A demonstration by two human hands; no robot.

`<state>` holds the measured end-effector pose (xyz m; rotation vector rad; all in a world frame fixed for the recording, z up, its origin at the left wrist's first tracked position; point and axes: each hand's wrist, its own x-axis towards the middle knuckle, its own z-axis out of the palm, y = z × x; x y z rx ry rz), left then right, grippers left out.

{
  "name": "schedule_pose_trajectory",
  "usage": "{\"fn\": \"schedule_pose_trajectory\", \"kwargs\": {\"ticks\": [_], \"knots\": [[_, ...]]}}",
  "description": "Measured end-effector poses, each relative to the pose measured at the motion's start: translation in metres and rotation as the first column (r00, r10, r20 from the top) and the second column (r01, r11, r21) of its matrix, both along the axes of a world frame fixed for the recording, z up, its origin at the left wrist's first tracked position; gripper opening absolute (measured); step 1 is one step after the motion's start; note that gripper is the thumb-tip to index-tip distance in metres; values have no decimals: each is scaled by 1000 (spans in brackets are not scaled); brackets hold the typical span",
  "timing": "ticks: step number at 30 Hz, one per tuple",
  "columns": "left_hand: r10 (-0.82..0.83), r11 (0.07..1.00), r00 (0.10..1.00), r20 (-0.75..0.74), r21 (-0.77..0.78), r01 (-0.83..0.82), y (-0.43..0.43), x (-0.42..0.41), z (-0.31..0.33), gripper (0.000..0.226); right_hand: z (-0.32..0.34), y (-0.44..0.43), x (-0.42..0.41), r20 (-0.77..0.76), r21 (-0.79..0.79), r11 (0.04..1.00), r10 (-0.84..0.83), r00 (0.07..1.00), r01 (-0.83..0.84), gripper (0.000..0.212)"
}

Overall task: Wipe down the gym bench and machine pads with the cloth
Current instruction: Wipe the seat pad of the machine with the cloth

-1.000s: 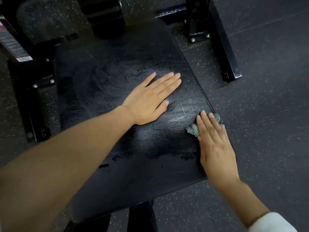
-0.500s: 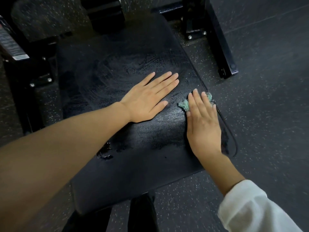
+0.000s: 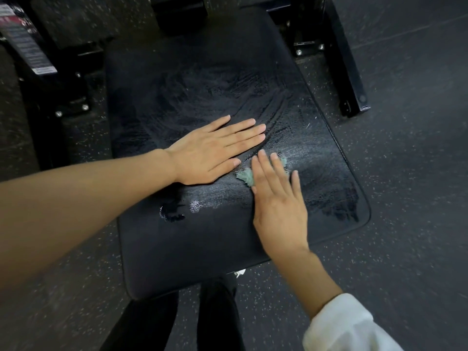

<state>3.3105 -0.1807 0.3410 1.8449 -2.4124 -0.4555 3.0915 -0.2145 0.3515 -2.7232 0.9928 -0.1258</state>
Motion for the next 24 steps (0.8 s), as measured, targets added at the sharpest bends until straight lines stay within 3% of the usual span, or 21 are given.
{"fn": "schedule_pose_trajectory", "kwargs": {"ticks": [6, 12, 24], "knots": [[-77, 997, 997, -8, 10, 77, 5, 15, -1, 57, 3, -47, -20, -47, 42, 985, -167, 985, 169, 49], [-140, 990, 990, -24, 6, 140, 4, 26, -2, 58, -3, -14, 7, -8, 36, 929, -367, 930, 367, 52], [-234, 972, 972, 8, 18, 234, 16, 64, -1, 59, 5, 117, 87, -39, 4, 970, -245, 969, 245, 66]]}}
